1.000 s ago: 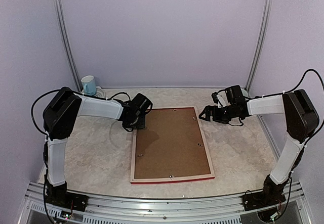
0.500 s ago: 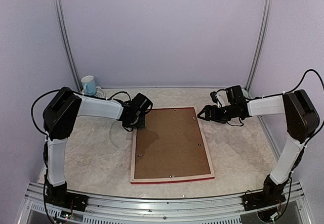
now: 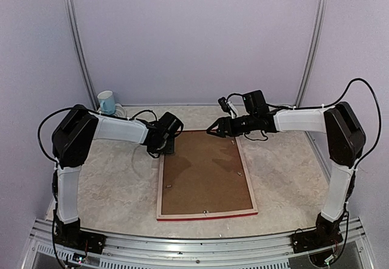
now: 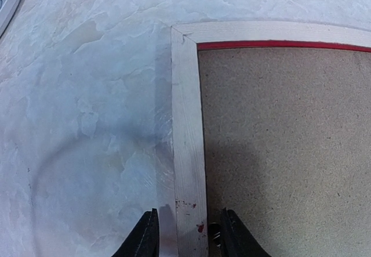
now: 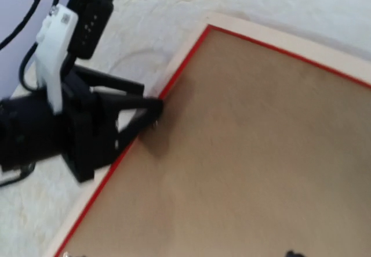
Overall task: Put the photo into the frame
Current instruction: Press the fastener onto the backboard.
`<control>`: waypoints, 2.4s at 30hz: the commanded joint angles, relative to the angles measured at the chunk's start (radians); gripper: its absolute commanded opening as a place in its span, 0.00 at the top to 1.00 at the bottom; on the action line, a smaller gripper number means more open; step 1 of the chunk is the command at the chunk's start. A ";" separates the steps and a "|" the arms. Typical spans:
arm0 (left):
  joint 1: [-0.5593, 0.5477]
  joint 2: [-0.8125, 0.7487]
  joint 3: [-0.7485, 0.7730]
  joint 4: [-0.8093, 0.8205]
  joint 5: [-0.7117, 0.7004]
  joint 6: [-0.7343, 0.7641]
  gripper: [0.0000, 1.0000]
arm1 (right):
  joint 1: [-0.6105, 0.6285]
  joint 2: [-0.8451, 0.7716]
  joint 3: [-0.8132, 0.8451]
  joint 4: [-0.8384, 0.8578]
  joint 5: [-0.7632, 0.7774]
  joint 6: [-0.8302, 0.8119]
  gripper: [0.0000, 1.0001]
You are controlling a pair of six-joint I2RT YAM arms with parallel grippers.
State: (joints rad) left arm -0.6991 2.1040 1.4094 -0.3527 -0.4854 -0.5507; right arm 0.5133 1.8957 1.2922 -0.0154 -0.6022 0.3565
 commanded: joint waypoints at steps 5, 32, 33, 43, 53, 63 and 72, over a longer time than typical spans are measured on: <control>0.007 0.052 0.021 -0.026 0.004 0.008 0.66 | 0.056 0.247 0.253 -0.135 0.017 0.017 0.30; 0.004 0.070 0.025 -0.045 0.016 -0.005 0.86 | 0.082 0.393 0.291 -0.161 0.032 0.028 0.30; 0.003 0.065 0.025 -0.043 0.013 -0.008 0.85 | 0.082 0.393 0.290 -0.162 0.032 0.028 0.30; -0.003 -0.049 0.002 0.023 -0.059 -0.019 0.74 | 0.082 0.389 0.289 -0.164 0.032 0.025 0.30; -0.019 -0.018 0.041 0.017 -0.015 -0.003 0.70 | 0.082 0.387 0.287 -0.161 0.030 0.025 0.30; -0.014 0.061 0.072 -0.021 -0.002 -0.011 0.68 | 0.082 0.384 0.284 -0.159 0.027 0.025 0.30; -0.012 0.074 0.067 -0.053 0.008 -0.022 0.70 | 0.082 0.378 0.280 -0.158 0.027 0.025 0.30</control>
State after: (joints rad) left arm -0.7105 2.1407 1.4658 -0.3466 -0.5007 -0.5674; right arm 0.5816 2.2482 1.5822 -0.1413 -0.5873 0.3824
